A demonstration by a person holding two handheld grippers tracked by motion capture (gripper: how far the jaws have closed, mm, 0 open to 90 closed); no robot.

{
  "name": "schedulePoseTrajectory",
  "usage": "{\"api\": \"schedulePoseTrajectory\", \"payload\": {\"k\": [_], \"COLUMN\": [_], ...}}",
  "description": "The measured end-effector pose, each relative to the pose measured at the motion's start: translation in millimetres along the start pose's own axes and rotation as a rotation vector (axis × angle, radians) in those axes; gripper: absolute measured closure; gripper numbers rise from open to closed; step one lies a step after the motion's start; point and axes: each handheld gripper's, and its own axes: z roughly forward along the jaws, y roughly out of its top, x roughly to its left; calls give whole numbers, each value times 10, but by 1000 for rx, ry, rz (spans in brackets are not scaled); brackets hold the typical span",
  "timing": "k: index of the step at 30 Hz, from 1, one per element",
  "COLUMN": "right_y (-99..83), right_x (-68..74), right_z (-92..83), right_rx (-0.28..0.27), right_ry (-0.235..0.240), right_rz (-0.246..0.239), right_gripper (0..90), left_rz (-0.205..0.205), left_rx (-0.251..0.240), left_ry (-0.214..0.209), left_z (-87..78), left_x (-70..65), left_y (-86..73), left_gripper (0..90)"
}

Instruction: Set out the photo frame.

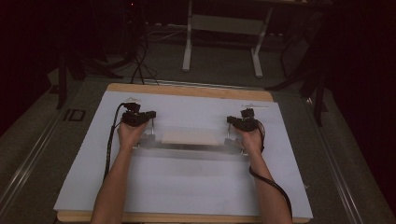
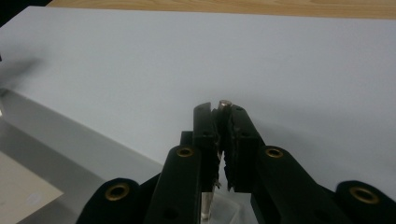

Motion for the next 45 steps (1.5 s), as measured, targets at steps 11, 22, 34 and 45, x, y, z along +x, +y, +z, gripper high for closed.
{"api": "schedulePoseTrajectory", "payload": {"k": [11,22,34,45], "right_y": [50,77,81,86], "right_x": [-31,-31,-37,-42], "right_z": [119,150,160,167], "right_rx": [21,37,40,43], "right_ry": [-19,-28,-24,-22], "right_rz": [88,115,133,145], "right_gripper": [839,843,848,848], "left_rz": [-48,-1,0,114], "left_rx": [30,41,-68,-78], "left_ry": [26,66,39,47], "left_z": [88,11,-375,-711], "left_x": [21,2,78,-29], "left_y": [49,61,-120,-328], "left_gripper": [826,725,699,631]}}
